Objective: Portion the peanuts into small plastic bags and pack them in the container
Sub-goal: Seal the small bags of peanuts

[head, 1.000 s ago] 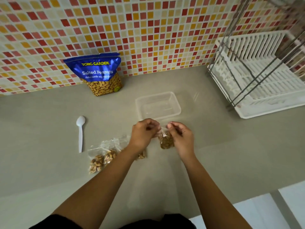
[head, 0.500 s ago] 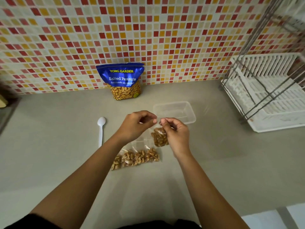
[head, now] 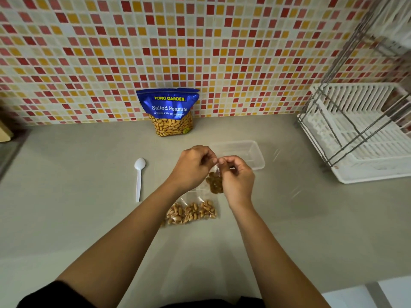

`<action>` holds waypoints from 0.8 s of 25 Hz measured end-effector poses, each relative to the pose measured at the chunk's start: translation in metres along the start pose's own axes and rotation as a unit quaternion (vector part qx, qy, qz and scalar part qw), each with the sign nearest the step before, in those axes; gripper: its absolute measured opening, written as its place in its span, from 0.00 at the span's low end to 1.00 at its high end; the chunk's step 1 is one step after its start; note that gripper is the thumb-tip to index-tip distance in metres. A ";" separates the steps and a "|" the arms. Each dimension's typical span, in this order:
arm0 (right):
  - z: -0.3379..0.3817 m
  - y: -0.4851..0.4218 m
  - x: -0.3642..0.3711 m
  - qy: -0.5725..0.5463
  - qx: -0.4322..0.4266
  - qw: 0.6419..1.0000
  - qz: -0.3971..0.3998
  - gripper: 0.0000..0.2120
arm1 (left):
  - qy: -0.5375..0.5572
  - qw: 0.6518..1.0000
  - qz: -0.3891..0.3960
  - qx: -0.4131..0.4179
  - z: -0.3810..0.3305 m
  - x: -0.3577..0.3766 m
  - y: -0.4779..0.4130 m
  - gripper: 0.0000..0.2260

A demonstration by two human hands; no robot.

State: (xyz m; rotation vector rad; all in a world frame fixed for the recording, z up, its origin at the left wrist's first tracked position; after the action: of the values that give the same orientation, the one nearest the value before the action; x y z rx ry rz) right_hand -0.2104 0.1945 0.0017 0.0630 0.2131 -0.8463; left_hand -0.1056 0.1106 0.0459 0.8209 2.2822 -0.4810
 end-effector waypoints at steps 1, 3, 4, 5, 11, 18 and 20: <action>0.003 0.000 -0.001 -0.003 0.002 1.000 -0.009 0.05 | -0.010 1.000 -0.008 0.006 -0.004 -0.002 0.000 0.05; 0.010 -0.001 -0.006 -0.006 -0.007 1.000 -0.019 0.05 | -0.021 0.999 -0.019 0.020 -0.009 -0.006 -0.001 0.05; 0.013 -0.002 -0.009 -0.009 -0.011 1.000 -0.021 0.05 | -0.024 0.999 -0.022 0.027 -0.011 -0.008 -0.001 0.05; 0.015 -0.003 -0.011 -0.014 -0.014 1.000 -0.022 0.04 | -0.027 0.999 -0.023 0.032 -0.012 -0.008 -0.001 0.05; 0.017 -0.009 -0.024 -0.010 -0.021 0.999 -0.027 0.03 | -0.057 0.997 -0.026 0.051 -0.009 -0.007 0.002 0.07; -0.018 -0.010 -0.019 -0.108 0.090 0.990 0.018 0.05 | 0.000 1.000 -0.019 -0.011 0.016 0.004 0.013 0.12; -0.036 -0.011 -0.020 -0.163 0.147 0.975 0.017 0.05 | 0.114 0.986 0.059 -0.108 0.037 0.032 0.029 0.15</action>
State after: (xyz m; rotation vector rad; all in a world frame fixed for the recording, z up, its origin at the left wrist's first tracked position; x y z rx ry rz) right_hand -0.2372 0.2070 -0.0292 0.2031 -0.2224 -0.8366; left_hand -0.0879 0.1261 -0.0058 0.9348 2.4217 -0.0865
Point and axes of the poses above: each hand's wrist, its own y-axis away from the middle knuckle, its own x-axis out of the palm, z = x × y, the point moved 8 cm from there along -y, towards the middle knuckle, and after that the axes turned 3 degrees about z, right-handed, at the moved point
